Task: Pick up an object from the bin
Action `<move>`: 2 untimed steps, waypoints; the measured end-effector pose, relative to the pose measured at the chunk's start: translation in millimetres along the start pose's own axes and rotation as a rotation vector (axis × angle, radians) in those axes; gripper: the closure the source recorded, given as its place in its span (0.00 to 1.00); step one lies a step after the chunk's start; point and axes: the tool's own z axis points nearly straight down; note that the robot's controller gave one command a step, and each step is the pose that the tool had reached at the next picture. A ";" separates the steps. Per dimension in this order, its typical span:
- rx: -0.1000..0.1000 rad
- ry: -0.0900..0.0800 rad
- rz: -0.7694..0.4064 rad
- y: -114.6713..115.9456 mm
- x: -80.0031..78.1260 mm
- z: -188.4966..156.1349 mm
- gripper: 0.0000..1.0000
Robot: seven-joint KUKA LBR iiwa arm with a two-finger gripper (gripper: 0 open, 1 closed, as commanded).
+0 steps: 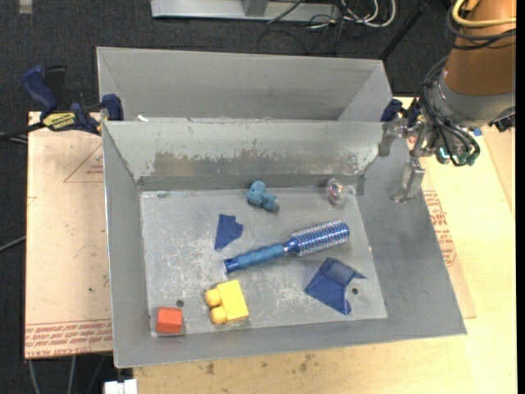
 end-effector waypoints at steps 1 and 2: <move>-0.002 -0.001 -0.260 98.8 30.5 165.9 0.00; 0.000 -0.007 -0.384 134.3 52.0 131.5 0.00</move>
Offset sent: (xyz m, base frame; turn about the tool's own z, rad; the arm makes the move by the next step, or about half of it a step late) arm -0.0297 0.0960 -0.1623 -0.2594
